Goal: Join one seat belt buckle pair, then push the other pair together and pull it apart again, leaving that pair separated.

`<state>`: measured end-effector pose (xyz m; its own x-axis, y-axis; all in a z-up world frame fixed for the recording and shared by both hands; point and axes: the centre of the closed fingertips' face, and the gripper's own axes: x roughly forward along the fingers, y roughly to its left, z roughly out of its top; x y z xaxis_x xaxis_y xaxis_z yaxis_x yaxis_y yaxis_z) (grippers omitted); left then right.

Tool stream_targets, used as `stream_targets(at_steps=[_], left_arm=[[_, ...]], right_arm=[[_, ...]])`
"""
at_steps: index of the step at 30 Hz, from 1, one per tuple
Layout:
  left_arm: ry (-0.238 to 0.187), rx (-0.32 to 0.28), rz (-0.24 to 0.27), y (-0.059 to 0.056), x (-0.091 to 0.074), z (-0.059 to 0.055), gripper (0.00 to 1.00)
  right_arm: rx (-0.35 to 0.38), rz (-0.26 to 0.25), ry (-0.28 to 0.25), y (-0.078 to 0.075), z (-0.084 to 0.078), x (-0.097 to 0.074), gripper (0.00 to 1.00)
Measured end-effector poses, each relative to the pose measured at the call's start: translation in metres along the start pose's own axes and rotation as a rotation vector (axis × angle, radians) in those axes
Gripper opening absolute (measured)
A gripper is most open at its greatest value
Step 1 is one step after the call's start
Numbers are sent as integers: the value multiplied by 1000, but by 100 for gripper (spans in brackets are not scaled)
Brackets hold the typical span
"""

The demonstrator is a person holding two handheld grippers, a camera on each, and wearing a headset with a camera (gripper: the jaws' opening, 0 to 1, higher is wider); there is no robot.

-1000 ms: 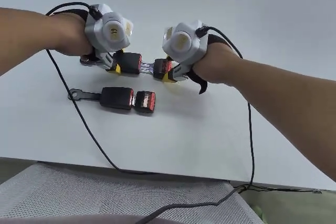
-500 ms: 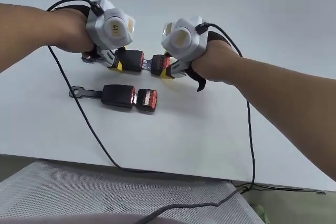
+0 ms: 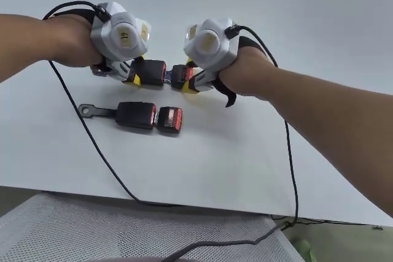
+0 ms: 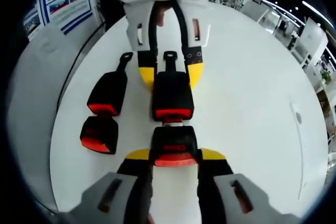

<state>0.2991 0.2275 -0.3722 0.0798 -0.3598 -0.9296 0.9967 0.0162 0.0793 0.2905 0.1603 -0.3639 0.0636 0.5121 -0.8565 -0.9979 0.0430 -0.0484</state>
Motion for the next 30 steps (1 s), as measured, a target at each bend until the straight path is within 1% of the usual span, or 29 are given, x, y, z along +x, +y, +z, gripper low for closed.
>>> stream_targets(at_steps=[2, 3, 6, 11, 23, 30], left_arm=[[-1, 0, 2, 0, 0, 0, 30], [-4, -1, 3, 0, 0, 0, 30], [-16, -5, 6, 0, -1, 0, 30], [-6, -5, 5, 0, -1, 0, 30], [-8, -25, 6, 0, -2, -2, 30], [2, -23, -1, 0, -1, -3, 31]], right_arm=[[19, 0, 4, -1, 3, 2, 31], [15, -1, 15, 0, 3, 2, 31], [6, 8, 10, -1, 1, 1, 31], [0, 0, 11, -1, 1, 0, 31], [1, -11, 6, 1, 1, -2, 32], [10, -13, 10, 1, -7, -7, 32]])
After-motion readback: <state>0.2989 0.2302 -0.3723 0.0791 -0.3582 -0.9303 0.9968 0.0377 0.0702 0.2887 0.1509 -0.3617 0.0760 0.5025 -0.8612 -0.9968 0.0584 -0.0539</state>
